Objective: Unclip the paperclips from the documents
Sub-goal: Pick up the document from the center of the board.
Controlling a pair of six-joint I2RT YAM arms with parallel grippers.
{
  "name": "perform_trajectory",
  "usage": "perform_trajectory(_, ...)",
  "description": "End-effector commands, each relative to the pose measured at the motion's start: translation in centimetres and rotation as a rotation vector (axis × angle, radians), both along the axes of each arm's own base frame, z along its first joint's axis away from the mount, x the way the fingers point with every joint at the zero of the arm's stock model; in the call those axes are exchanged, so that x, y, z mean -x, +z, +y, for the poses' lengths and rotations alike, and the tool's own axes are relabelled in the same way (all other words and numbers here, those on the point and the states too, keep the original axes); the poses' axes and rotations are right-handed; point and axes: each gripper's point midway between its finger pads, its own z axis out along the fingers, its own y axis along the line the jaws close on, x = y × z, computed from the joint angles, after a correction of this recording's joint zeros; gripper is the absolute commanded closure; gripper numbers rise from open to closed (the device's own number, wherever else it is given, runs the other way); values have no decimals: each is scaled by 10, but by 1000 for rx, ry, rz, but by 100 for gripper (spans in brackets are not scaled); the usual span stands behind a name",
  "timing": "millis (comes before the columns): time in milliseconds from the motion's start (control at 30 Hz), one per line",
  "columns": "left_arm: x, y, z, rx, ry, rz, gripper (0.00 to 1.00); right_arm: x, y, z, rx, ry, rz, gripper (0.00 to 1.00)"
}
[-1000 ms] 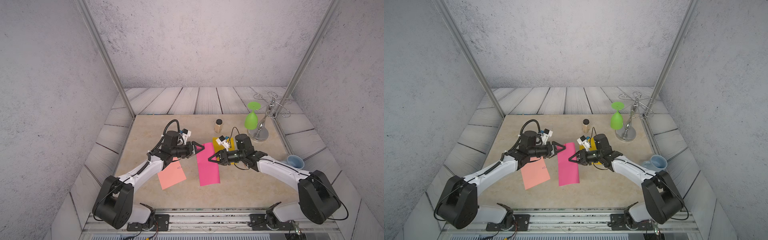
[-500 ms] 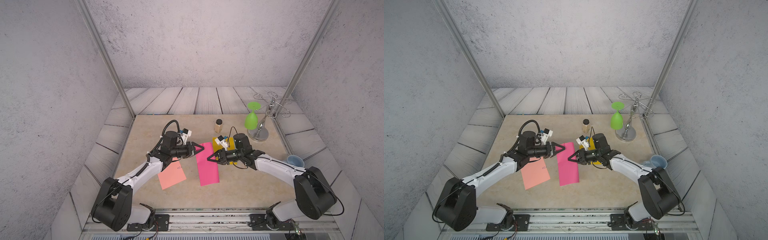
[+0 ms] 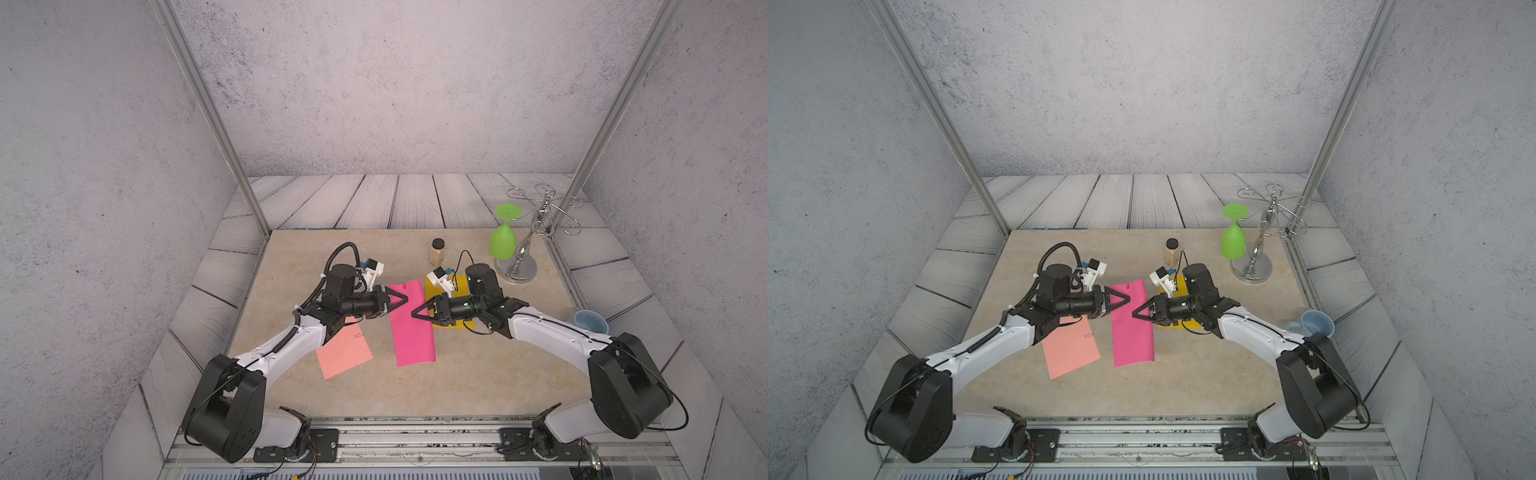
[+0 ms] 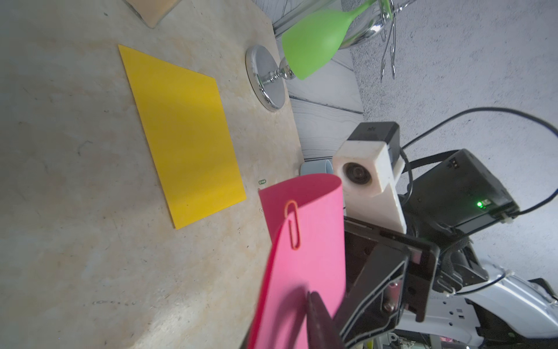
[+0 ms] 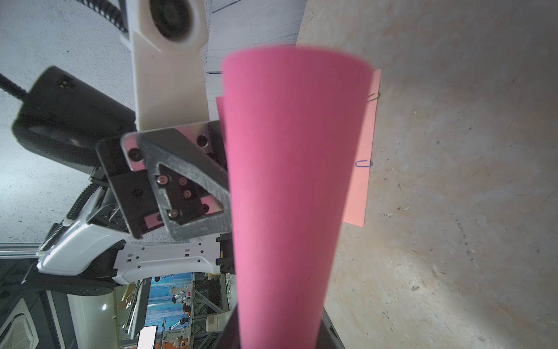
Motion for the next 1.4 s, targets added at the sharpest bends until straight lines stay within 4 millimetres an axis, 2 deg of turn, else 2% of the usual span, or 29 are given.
perform_trajectory(0, 3, 13, -1, 26, -9, -41, 83, -1, -8, 3, 11, 2, 10, 72)
perform_trajectory(133, 4, 14, 0, 27, -11, -49, 89, -1, -9, 2, 25, 3, 5, 71)
perform_trajectory(267, 7, 20, 0, 25, -24, -70, 96, -2, -11, 0, 44, 4, -2, 64)
perform_trajectory(467, 18, 32, 1, -22, -95, -124, 100, 2, -20, -11, 149, 13, -48, 44)
perform_trajectory(700, 40, 46, 9, -131, -209, -219, 100, 11, -14, -39, 340, 78, -201, 25)
perform_trajectory(900, 54, 55, 14, -167, -270, -283, 100, 16, 9, -60, 436, 115, -362, 17)
perform_trajectory(1100, 66, 68, 16, -177, -329, -332, 100, 21, 44, -71, 456, 142, -528, 15)
perform_trajectory(1200, 72, 70, 18, -189, -363, -351, 100, 25, 61, -70, 419, 159, -595, 15)
perform_trajectory(1367, 79, 64, 20, -209, -416, -361, 100, 27, 83, -53, 287, 193, -640, 11)
